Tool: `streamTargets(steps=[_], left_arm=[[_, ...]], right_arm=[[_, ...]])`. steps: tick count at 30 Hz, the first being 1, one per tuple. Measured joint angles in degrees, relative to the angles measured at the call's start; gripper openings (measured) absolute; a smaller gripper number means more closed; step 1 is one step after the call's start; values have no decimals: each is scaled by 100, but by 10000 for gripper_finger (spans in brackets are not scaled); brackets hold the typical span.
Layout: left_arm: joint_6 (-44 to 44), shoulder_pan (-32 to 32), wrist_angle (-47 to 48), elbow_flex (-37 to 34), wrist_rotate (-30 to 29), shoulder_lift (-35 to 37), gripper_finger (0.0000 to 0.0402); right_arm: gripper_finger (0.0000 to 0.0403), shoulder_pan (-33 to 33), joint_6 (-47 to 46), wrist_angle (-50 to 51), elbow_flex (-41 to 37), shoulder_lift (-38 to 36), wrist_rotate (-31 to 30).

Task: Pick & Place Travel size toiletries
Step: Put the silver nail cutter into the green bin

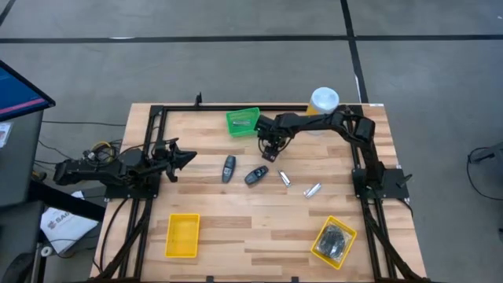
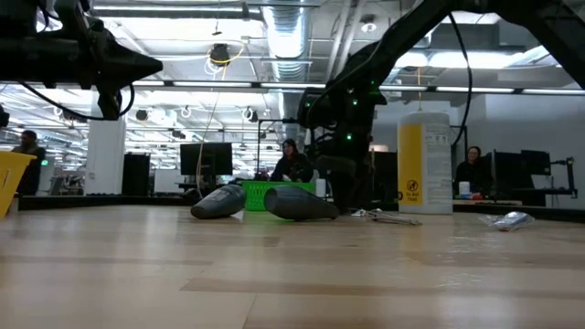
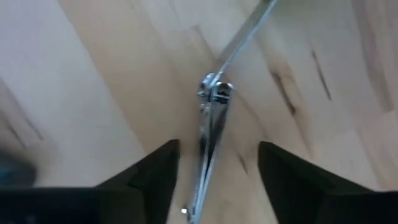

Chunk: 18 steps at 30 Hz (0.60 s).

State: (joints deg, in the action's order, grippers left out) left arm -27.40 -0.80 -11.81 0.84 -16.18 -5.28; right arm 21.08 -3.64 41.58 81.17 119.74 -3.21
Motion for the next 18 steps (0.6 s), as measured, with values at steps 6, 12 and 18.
streamTargets(steps=[6,12,18], left_arm=[[4,0,4,0,2,0,0],[4,0,3,0,0,0,0],[9,0,-3,0,-2,0,0]], right_arm=[[86,-13,-94,18,-7,-17,80],[11,-46,-92,142,-14,-53,153],[6,-114,-160,490,-55,-412,189]])
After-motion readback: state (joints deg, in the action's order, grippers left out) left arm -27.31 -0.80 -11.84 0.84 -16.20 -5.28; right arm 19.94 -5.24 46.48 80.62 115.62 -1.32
